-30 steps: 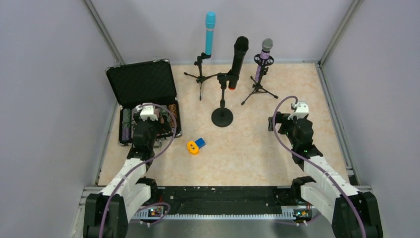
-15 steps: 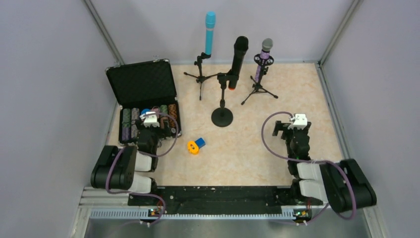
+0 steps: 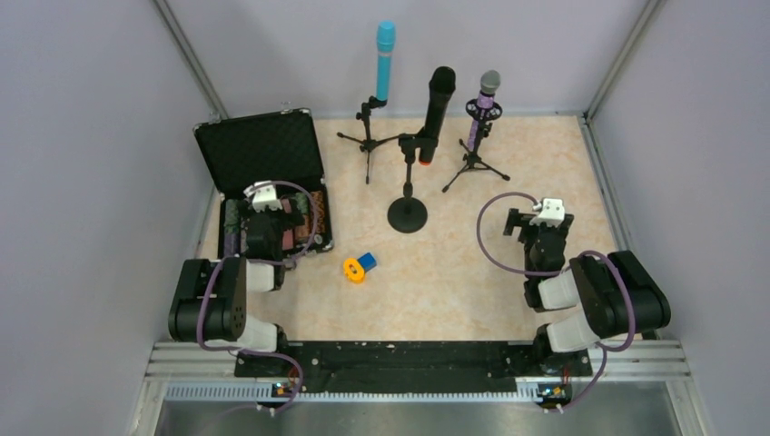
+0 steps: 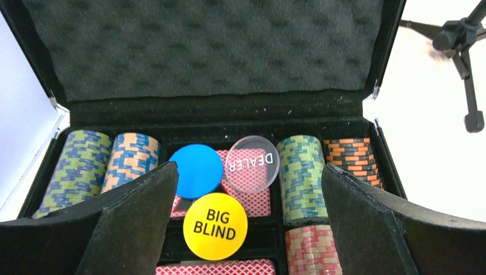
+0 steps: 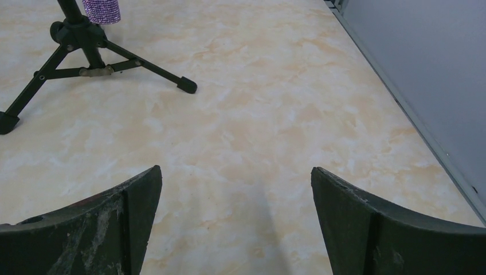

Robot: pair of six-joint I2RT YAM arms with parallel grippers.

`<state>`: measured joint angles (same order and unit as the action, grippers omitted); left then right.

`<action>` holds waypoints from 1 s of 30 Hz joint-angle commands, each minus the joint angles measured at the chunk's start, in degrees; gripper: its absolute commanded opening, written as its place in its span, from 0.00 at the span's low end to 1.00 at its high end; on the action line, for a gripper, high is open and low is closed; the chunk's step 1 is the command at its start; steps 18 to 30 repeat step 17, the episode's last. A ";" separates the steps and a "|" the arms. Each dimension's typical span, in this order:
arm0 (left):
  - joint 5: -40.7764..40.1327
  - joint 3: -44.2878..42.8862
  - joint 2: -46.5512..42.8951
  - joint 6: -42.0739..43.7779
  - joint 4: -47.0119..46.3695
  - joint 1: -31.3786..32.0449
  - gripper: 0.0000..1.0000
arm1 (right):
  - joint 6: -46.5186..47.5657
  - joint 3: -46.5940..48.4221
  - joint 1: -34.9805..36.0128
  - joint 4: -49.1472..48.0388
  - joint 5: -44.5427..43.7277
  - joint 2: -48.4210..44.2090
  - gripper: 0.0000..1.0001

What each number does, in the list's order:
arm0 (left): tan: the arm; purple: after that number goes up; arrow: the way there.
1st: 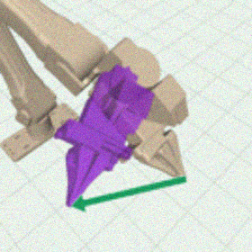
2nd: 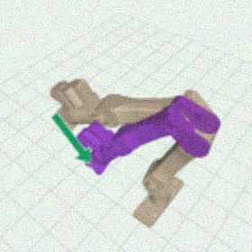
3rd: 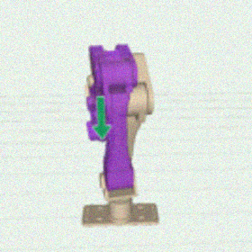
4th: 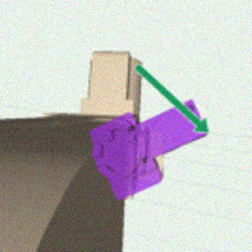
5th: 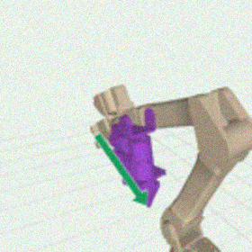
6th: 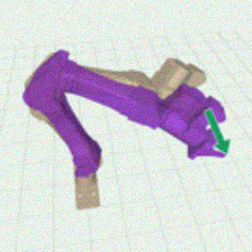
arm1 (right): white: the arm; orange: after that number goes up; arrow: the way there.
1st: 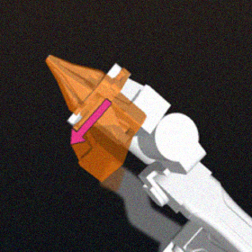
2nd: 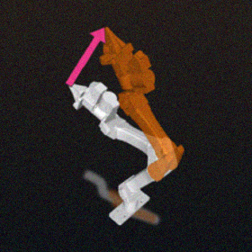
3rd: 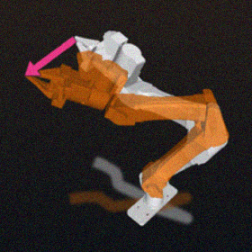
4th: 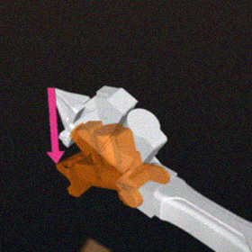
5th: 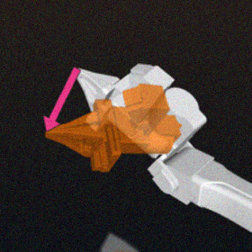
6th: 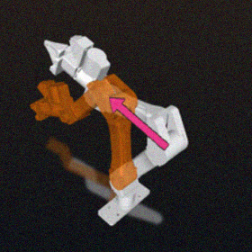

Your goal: Attach the microphones to the stand

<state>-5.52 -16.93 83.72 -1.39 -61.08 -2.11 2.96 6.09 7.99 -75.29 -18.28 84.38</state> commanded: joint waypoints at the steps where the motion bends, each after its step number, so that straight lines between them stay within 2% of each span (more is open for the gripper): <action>1: 0.27 -0.68 -0.37 -0.07 2.11 -0.31 0.99 | -1.20 1.83 -0.66 -1.03 -2.11 -0.34 0.99; 30: 0.20 -0.77 -0.42 -0.11 2.37 -0.28 0.99 | -1.39 1.74 -0.64 -1.11 -2.55 -0.29 0.99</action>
